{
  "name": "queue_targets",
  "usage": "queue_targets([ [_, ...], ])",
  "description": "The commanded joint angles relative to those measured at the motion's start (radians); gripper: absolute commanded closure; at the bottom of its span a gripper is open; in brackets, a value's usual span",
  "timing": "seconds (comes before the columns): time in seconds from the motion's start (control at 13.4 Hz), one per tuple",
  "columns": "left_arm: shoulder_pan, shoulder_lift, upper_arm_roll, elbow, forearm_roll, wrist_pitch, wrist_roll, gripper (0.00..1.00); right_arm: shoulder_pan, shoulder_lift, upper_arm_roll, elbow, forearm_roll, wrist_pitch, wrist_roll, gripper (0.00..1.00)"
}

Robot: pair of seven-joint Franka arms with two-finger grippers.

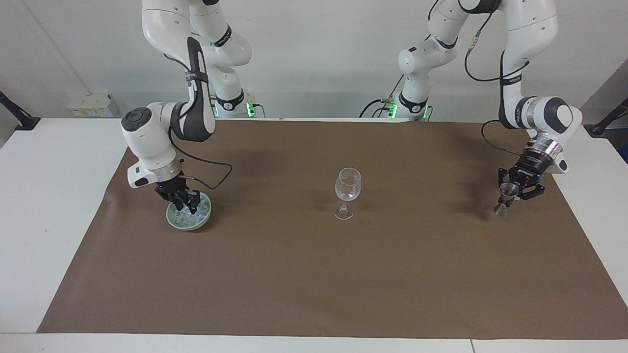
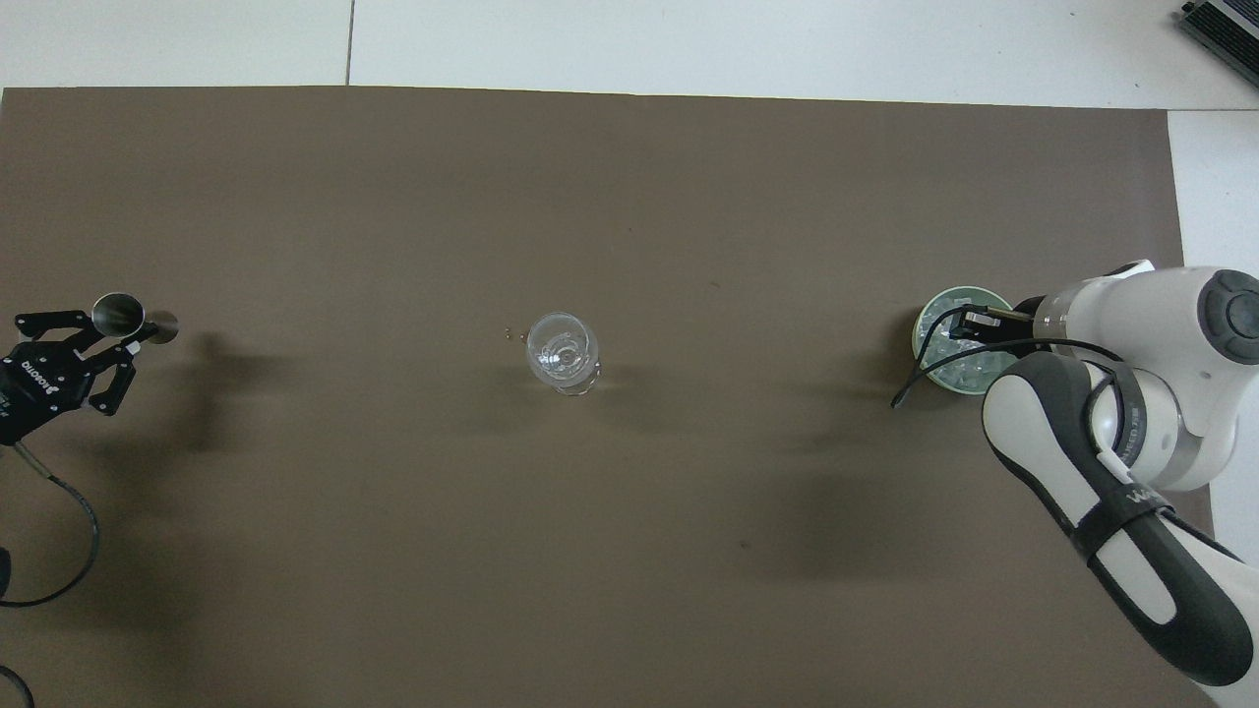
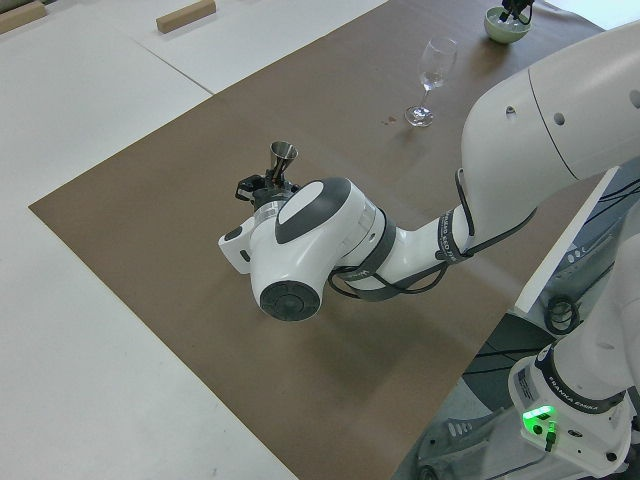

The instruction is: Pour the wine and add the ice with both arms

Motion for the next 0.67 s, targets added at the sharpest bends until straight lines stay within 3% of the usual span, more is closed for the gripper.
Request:
queue_targets([
  [0.0,0.018,0.046,-0.006,0.047,0.025,-0.037,-0.046,1.00,-0.011,-0.002,0.007,-0.006,0.017,0.015,0.010,0.66],
  [0.45,0.026,0.066,-0.006,0.044,0.027,-0.075,-0.054,1.00,-0.008,-0.008,0.007,0.020,0.017,-0.018,0.012,0.98],
  [0.6,0.027,0.063,-0.005,0.025,0.031,-0.095,-0.054,1.00,-0.008,-0.014,0.007,0.076,0.017,-0.105,0.012,1.00],
])
